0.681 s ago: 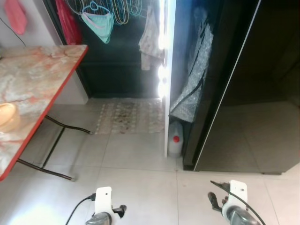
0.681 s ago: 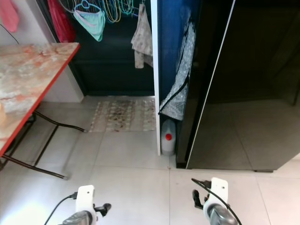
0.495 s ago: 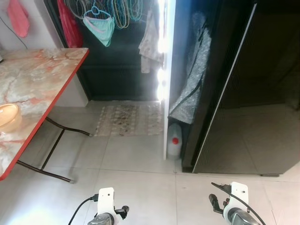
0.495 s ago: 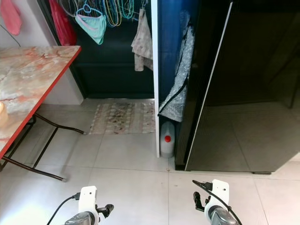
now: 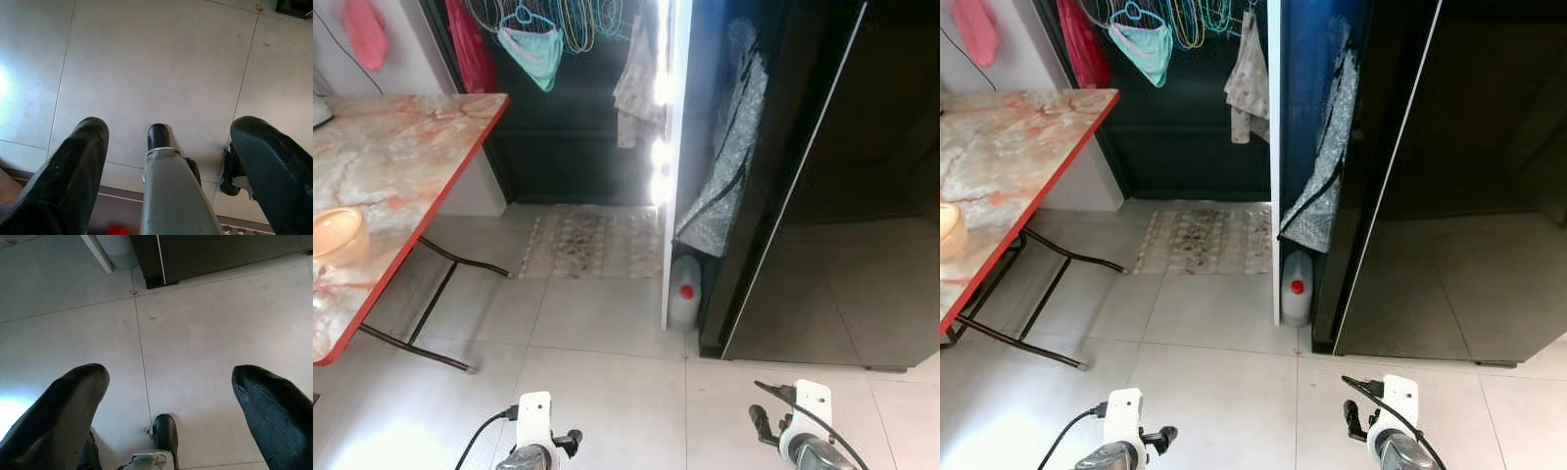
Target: Restocking fridge
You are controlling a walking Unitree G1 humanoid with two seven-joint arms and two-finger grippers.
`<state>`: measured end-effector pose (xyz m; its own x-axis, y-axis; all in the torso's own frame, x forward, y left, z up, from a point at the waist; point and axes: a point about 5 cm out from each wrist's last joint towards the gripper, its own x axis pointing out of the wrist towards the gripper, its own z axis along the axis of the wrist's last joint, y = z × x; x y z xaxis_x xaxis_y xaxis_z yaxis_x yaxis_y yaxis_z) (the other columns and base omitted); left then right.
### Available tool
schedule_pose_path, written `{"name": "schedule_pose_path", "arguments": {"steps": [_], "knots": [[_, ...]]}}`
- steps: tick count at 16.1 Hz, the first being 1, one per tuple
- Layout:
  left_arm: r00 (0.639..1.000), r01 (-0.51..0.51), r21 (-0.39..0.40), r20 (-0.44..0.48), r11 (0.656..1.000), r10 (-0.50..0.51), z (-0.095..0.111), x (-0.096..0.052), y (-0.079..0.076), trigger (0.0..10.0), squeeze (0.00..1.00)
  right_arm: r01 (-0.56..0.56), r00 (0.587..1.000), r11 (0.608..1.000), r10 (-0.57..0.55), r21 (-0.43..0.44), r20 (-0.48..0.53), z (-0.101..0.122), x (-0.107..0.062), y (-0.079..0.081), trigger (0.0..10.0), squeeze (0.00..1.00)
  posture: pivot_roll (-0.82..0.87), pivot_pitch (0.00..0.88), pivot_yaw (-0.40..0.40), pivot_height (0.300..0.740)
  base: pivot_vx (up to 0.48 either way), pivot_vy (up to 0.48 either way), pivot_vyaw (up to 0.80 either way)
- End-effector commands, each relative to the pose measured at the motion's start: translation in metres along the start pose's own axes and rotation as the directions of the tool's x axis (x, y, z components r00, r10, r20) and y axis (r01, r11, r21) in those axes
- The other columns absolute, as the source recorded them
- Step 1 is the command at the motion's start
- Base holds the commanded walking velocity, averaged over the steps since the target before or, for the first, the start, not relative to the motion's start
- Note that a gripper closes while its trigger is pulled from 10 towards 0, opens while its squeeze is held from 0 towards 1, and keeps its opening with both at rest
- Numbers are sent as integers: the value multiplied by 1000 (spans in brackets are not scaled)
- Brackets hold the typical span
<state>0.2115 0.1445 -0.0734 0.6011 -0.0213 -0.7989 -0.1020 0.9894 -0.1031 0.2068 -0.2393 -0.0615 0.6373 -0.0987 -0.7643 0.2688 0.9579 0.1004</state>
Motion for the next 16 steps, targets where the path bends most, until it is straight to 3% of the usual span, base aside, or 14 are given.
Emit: {"name": "schedule_pose_path", "arguments": {"steps": [1, 10, 16], "knots": [[1000, -14, 0, -26, 1000, 14, -6, -1, 5, 10000, 0, -2, 1000, 1000, 2, -4, -20, -4, 0, 1, 10000, 0, 7, 69, 88, 740, 0, 0, 0], [1000, -14, -4, -24, 1000, 14, -6, -1, 5, 10000, 0, -3, 1000, 1000, 3, -7, -23, -4, 0, 1, 10000, 0, 9, 62, 89, 740, 0, 0, 0], [1000, -16, -1, -23, 1000, 16, -5, -1, 5, 10000, 0, -5, 1000, 1000, 4, -12, -25, -4, 0, 1, 10000, 0, 9, 57, 88, 740, 270, 0, 0]]}}
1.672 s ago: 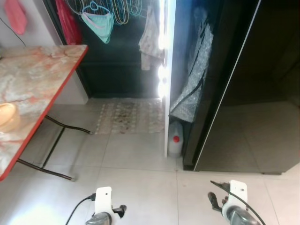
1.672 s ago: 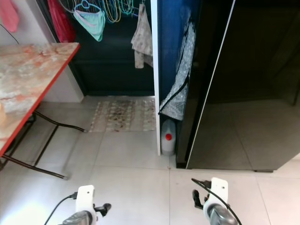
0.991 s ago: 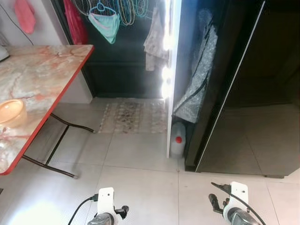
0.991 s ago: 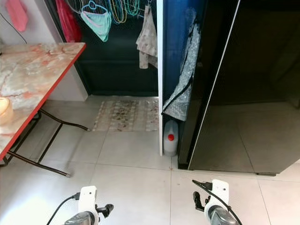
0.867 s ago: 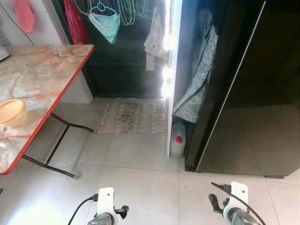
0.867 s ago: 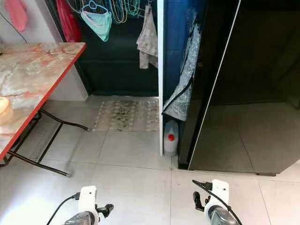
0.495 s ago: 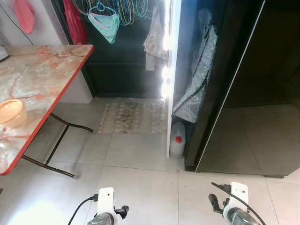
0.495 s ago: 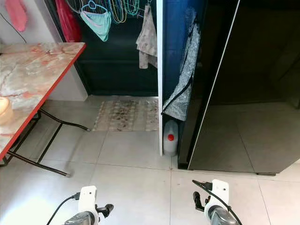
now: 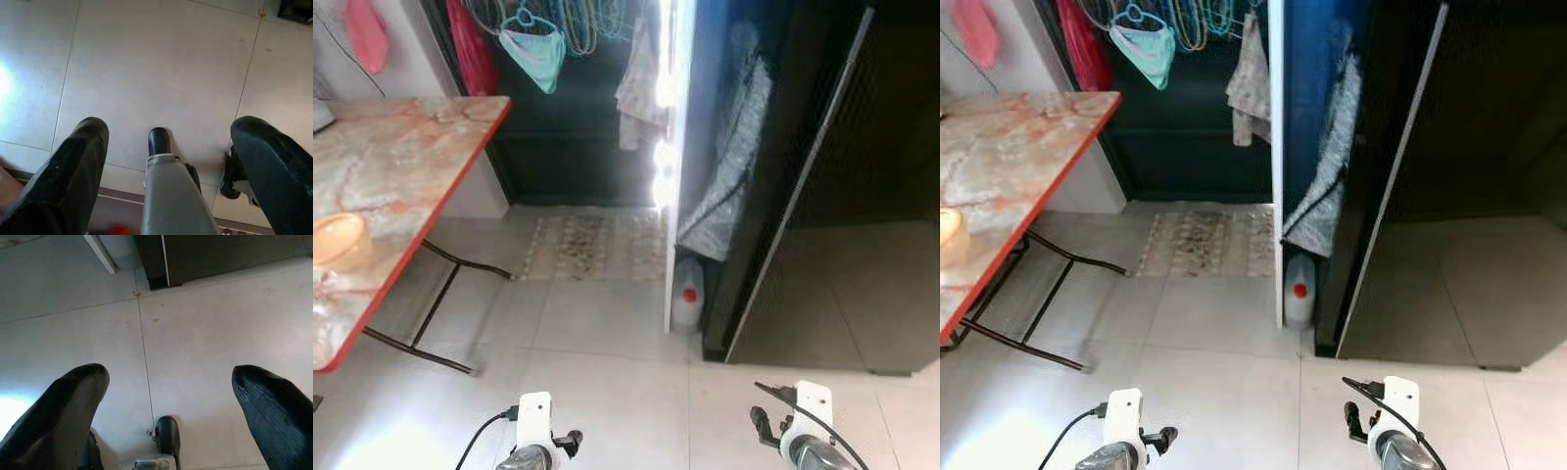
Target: Restocking fridge
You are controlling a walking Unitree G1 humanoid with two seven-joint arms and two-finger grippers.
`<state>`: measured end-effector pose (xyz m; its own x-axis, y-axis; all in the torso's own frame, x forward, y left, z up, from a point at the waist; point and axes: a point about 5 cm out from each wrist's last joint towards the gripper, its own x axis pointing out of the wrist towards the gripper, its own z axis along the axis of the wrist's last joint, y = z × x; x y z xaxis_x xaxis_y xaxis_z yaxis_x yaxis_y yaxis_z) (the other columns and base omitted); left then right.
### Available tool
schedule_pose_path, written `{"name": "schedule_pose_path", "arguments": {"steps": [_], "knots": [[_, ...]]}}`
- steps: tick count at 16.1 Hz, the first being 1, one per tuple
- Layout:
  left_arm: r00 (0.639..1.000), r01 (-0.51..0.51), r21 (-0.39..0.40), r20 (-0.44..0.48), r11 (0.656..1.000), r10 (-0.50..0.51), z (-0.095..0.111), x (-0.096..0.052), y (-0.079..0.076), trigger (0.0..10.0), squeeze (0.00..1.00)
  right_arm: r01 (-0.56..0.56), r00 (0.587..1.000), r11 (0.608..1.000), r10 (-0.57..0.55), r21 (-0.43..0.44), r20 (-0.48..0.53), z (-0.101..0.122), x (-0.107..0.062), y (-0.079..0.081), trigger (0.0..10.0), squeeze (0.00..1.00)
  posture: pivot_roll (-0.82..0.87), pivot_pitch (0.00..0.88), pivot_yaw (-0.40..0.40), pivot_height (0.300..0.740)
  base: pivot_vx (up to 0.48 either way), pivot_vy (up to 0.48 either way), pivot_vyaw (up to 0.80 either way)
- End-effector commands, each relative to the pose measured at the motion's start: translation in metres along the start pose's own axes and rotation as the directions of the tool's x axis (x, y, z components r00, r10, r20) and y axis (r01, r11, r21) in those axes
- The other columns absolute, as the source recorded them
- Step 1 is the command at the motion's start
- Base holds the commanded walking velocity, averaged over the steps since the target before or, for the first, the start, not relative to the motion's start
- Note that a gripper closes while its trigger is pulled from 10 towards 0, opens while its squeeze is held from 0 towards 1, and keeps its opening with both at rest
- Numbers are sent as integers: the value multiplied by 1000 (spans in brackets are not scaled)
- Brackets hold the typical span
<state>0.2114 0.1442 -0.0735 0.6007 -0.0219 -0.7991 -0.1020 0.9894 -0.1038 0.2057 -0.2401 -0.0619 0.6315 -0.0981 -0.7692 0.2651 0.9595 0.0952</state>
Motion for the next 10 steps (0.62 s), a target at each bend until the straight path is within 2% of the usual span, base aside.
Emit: {"name": "schedule_pose_path", "arguments": {"steps": [1, 4, 10], "knots": [[1000, -17, 1, -23, 1000, 17, -6, -1, 5, 10000, 0, -6, 1000, 1000, 6, -7, -18, -4, 0, 2, 10000, 0, 10, 47, 88, 740, 285, 0, 0], [1000, -17, 6, -24, 1000, 17, -7, -1, 5, 10000, 0, -7, 1000, 1000, 6, -10, -20, -5, 0, 2, 10000, 0, 11, 28, 85, 740, 299, 0, 0], [1000, -18, 15, -18, 1000, 18, -5, -1, 5, 10000, 0, -14, 1000, 1000, 13, -23, -18, -3, 0, 2, 10000, 0, 13, 42, 85, 740, 0, 0, 0]]}}
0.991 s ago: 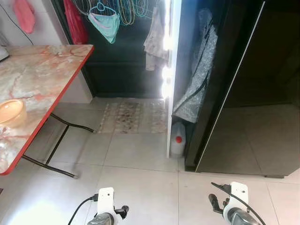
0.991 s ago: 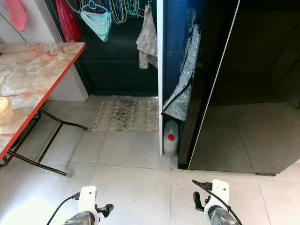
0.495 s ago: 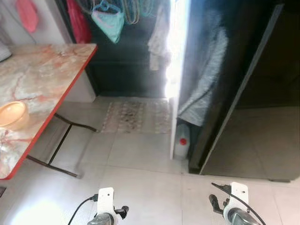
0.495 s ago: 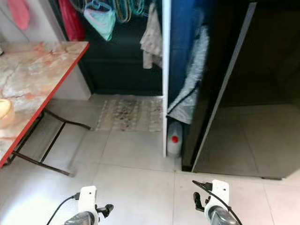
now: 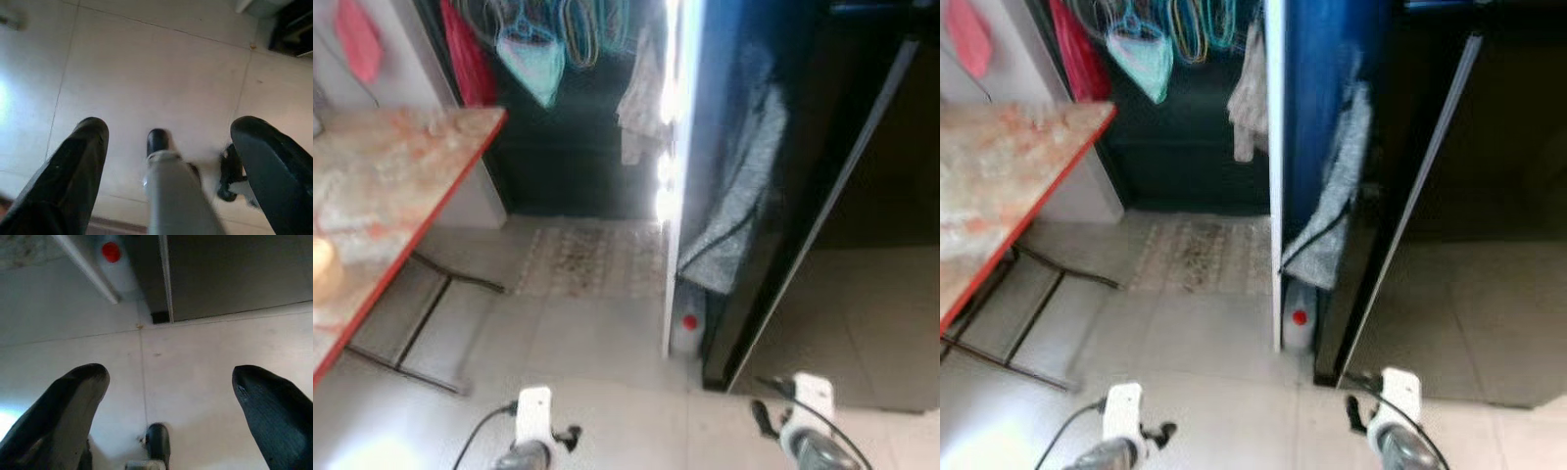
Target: Restocking fridge
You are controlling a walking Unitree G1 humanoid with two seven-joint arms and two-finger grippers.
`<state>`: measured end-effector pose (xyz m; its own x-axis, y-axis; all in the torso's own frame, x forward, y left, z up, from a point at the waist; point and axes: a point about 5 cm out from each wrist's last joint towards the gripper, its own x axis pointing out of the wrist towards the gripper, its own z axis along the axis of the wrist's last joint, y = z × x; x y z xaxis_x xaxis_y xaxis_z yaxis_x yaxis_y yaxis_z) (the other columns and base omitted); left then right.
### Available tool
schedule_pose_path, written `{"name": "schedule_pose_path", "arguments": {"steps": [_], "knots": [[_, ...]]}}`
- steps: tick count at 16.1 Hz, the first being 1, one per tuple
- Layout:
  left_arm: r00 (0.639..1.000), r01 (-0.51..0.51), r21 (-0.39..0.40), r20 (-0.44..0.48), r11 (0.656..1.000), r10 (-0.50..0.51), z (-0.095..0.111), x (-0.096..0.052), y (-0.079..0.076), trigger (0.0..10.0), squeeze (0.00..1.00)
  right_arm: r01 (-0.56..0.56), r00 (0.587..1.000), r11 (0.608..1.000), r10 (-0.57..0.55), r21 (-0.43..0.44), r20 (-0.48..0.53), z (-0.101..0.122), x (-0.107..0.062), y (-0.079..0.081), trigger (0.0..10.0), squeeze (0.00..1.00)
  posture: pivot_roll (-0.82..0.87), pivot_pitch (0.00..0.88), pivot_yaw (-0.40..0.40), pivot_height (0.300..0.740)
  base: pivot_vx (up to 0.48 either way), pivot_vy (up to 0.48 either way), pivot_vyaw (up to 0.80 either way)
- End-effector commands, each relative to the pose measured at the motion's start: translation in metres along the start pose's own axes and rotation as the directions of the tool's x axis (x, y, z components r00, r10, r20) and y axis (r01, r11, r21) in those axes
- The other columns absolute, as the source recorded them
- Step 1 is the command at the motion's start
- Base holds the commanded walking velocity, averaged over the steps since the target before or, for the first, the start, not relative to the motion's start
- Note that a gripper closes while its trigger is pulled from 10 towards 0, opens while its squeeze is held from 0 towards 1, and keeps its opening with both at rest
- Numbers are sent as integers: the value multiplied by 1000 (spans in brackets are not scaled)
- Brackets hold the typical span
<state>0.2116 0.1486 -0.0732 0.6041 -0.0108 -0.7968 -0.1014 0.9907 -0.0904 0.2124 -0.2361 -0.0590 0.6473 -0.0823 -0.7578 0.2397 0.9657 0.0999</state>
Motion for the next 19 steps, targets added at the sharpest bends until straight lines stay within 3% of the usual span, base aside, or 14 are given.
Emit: {"name": "schedule_pose_path", "arguments": {"steps": [1, 3, 11, 14, 19], "knots": [[1000, -8, 3, -22, 1000, 8, -6, -1, 1, 10000, 0, 7, 999, 1000, -7, -6, -33, -9, -2, -4, 10000, 0, 14, 43, 85, 740, 0, 0, 0], [1000, -8, 0, -20, 1000, 8, -6, -1, 0, 10000, 0, 9, 999, 1000, -9, -7, -33, -9, -2, -4, 10000, 0, 15, 48, 85, 740, 0, 0, 0], [1000, -10, 0, -17, 1000, 10, -5, -1, 1, 10000, 0, 14, 1000, 1000, -14, -6, -28, -8, -2, -4, 10000, 0, 12, 48, 85, 740, 0, 0, 800], [1000, -9, -4, -16, 1000, 9, -5, -1, 1, 10000, 0, 11, 999, 1000, -11, -6, -32, -8, -2, -3, 10000, 0, 10, 48, 87, 740, 0, 0, 0], [1000, -11, -4, -17, 1000, 11, -5, -1, 1, 10000, 0, 9, 1000, 1000, -9, -8, -25, -7, -1, -3, 10000, 0, 9, 48, 87, 740, 0, 0, 740]]}}
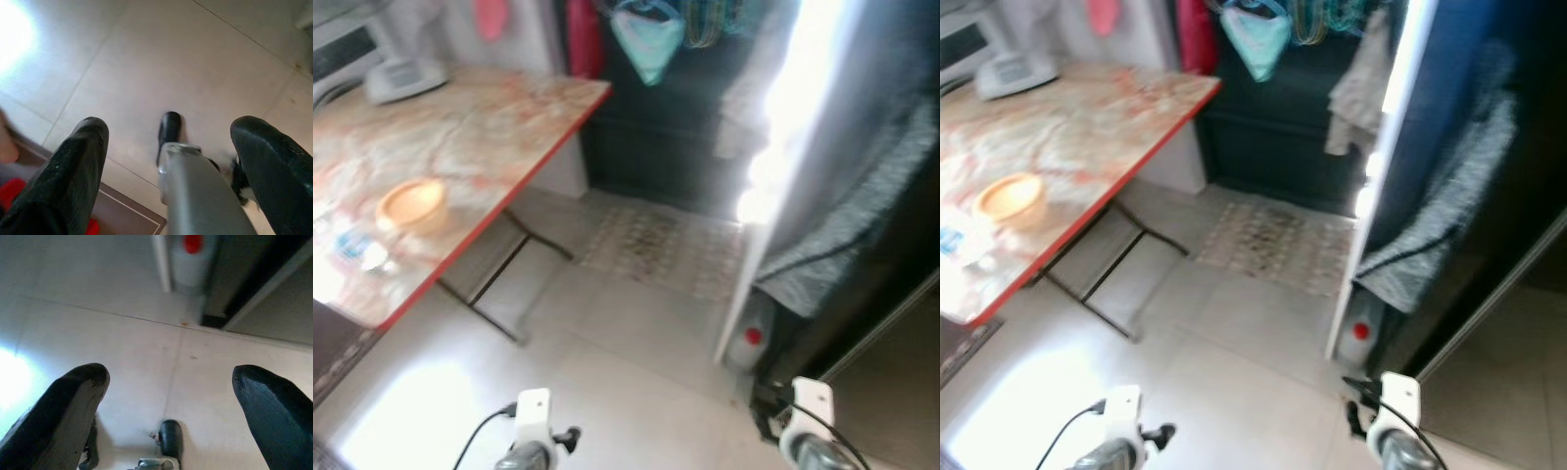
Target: Restocking fridge
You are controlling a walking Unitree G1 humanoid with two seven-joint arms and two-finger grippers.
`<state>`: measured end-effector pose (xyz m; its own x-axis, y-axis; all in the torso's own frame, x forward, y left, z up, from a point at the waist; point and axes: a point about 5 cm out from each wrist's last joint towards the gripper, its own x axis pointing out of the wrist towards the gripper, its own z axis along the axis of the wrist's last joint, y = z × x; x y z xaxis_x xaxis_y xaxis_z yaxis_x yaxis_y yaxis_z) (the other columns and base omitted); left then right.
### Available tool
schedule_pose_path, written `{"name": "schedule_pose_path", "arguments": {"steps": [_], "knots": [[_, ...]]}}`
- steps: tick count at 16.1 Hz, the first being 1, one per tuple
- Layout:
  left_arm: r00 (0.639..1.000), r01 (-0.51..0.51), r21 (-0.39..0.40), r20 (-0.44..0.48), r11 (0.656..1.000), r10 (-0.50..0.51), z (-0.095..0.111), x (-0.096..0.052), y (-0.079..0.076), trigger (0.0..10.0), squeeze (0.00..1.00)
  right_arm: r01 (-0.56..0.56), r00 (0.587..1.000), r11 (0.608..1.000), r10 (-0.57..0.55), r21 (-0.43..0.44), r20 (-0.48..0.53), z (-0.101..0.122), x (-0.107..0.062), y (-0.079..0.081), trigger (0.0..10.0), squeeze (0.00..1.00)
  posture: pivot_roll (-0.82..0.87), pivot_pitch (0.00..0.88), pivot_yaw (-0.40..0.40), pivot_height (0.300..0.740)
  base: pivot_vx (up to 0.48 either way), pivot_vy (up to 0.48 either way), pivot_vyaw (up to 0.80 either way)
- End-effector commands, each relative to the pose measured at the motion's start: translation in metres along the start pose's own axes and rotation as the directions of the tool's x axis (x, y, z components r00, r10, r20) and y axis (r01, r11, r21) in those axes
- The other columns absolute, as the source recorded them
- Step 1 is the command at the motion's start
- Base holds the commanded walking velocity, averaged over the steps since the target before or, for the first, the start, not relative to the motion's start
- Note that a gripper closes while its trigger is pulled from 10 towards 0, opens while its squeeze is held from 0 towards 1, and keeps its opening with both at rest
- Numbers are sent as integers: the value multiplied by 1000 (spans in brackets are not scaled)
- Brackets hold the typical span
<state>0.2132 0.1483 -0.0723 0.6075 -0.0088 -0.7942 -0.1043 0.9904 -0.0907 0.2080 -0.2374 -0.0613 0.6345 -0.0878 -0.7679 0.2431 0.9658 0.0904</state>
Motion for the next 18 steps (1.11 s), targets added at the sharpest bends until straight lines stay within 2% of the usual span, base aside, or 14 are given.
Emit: {"name": "schedule_pose_path", "arguments": {"steps": [1, 6, 7, 10, 13, 15, 18], "knots": [[1000, -9, -2, -21, 1000, 9, -6, -1, 2, 10000, 0, -1, 1000, 1000, 1, -3, -10, -3, 0, -1, 10000, 0, 9, 48, 87, 740, 0, 0, 800], [1000, -13, -1, -17, 1000, 13, -6, -1, 1, 10000, 0, -2, 1000, 1000, 2, -3, -12, -3, -1, -1, 10000, 0, 10, 46, 86, 740, 0, 0, 800], [1000, -17, -10, -2, 1000, 17, -6, -1, 1, 10000, 0, 4, 1000, 1000, -4, 21, -16, -4, -1, -1, 10000, 0, 10, 46, 86, 740, 0, 0, 0], [999, -33, -32, 31, 999, 34, -4, -1, 2, 10000, 0, 2, 1000, 1000, -1, 17, -14, -4, -1, -1, 10000, 0, 10, 43, 85, 740, 0, 0, 0], [999, -39, -15, 24, 999, 39, -5, -1, 2, 10000, 0, -3, 1000, 1000, 3, -7, -17, -4, -1, -1, 10000, 0, 12, 26, 85, 740, 0, 0, 0], [999, -43, -15, 18, 999, 43, -5, -1, 2, 10000, 0, -8, 1000, 1000, 8, -27, -11, -3, -1, -2, 10000, 0, 16, 16, 81, 740, 0, 0, 703], [999, -47, -1, 10, 999, 47, -6, -1, 2, 10000, 0, -5, 1000, 1000, 5, 2, -16, -4, -1, -2, 10000, 0, 16, 21, 80, 740, 0, 0, 533]]}}
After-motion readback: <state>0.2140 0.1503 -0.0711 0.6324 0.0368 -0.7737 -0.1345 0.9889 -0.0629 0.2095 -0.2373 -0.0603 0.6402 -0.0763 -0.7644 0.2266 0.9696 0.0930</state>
